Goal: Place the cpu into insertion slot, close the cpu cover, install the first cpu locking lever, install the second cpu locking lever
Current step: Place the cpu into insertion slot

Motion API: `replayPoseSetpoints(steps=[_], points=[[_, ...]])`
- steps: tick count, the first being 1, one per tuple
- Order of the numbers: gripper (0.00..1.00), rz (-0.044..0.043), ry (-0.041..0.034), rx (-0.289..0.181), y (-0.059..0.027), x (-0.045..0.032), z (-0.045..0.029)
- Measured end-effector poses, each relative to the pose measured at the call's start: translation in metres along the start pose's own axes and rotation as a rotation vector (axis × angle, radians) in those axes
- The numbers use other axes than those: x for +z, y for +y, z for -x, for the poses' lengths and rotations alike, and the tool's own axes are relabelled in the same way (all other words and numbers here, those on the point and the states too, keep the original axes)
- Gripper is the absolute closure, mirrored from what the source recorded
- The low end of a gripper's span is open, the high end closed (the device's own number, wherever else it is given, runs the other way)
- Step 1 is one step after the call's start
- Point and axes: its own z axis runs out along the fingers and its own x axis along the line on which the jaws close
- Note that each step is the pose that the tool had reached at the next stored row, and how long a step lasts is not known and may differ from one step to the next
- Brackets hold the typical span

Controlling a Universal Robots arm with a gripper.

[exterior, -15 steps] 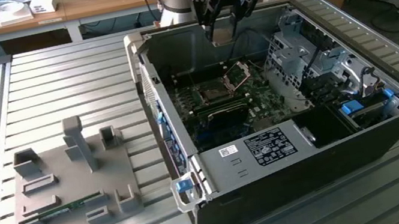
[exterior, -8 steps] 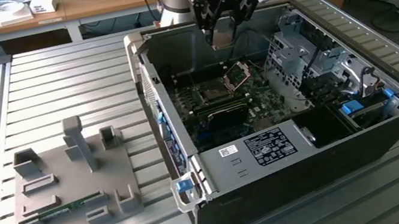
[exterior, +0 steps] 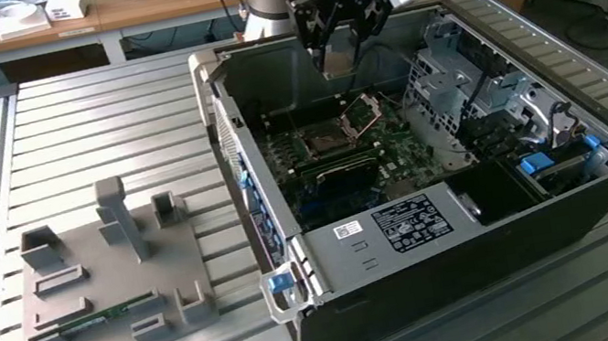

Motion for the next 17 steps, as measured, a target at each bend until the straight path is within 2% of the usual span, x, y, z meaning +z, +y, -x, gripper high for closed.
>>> replayPoseSetpoints(steps=[17], points=[[0.46, 0.0003, -0.0005, 0.000, -0.0003, 0.0033, 0.0000]])
